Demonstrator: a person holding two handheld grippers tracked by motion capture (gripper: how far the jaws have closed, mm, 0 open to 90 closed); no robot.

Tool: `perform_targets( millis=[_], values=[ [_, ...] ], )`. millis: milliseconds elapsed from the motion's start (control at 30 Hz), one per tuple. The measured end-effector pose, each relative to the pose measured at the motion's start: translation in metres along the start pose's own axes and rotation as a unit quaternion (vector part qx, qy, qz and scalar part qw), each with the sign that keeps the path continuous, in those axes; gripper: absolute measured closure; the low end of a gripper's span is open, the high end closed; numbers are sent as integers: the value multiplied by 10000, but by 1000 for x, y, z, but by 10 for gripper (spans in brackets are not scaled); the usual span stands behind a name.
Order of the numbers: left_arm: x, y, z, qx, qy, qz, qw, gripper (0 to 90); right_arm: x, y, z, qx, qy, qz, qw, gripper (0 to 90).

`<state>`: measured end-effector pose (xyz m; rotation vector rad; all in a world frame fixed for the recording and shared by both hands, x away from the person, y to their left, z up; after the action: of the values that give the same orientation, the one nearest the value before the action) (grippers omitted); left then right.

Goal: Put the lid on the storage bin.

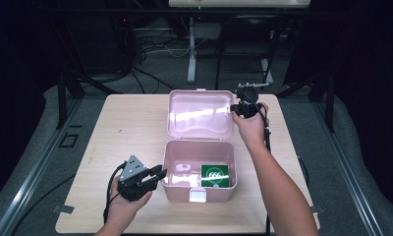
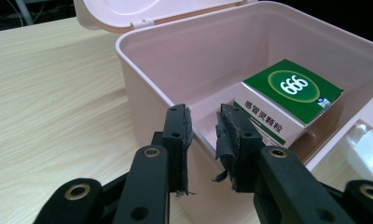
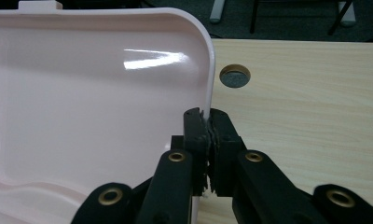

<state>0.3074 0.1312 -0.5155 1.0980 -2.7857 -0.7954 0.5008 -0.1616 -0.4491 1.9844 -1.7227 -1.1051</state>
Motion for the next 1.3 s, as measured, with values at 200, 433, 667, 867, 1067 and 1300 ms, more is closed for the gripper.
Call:
perform_targets(
  millis=[200,433,667,867,1067,1300],
  values=[
    [0,0,0,-1,19,-8,10000,728,-2,8,0,63,52,-43,10000,872],
    [0,0,0,0,22,-7,10000,728,-4,16,0,143,146,-119,9997,872],
    [0,0,0,-2,32,-5,10000,728,-5,24,0,211,215,-194,9994,872],
    [1,0,0,-18,35,3,10000,725,-8,31,1,308,319,-237,9987,873],
    [1,0,0,-21,18,-1,10000,725,-10,39,4,395,393,-275,9981,874],
    [1,0,0,-22,9,-6,10000,724,-10,49,9,538,493,-375,9966,873]
  ],
)
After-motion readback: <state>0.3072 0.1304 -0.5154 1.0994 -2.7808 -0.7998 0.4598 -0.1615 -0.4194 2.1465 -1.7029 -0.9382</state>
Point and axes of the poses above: each handheld gripper's, and its own axes: y roughly backward along the jaws, z roughly out of its underside, x roughly to its right, the point moved 5 cm from there along -y, roughly forward along the jaws, and after that the axes turned 15 degrees about -y, right-handed, at the moved point
